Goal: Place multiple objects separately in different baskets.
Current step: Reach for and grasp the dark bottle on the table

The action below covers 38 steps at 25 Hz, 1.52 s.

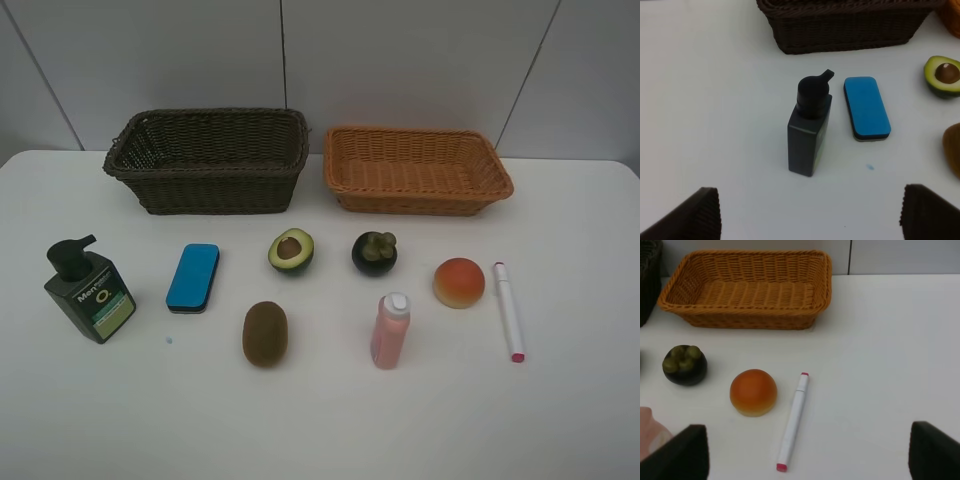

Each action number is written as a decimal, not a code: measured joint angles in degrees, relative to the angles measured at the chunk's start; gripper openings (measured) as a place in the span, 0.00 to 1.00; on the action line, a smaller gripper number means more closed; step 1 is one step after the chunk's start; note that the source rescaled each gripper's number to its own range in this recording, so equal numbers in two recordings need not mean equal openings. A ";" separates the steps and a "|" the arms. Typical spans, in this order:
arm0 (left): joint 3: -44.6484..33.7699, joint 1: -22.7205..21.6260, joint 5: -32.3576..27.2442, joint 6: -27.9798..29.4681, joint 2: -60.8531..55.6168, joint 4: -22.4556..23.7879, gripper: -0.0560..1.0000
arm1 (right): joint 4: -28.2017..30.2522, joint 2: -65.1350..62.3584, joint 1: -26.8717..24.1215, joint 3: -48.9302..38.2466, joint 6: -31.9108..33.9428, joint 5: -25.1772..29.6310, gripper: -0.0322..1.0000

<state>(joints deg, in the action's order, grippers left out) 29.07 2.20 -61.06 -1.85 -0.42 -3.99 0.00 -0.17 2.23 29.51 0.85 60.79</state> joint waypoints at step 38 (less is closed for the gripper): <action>18.27 0.00 -0.22 1.85 53.74 3.40 0.83 | 0.00 0.00 0.00 0.00 0.00 0.00 1.00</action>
<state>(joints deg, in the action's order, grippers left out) 47.34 2.20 -61.28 0.00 53.32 -0.59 0.00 -0.17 2.23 29.51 0.85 60.79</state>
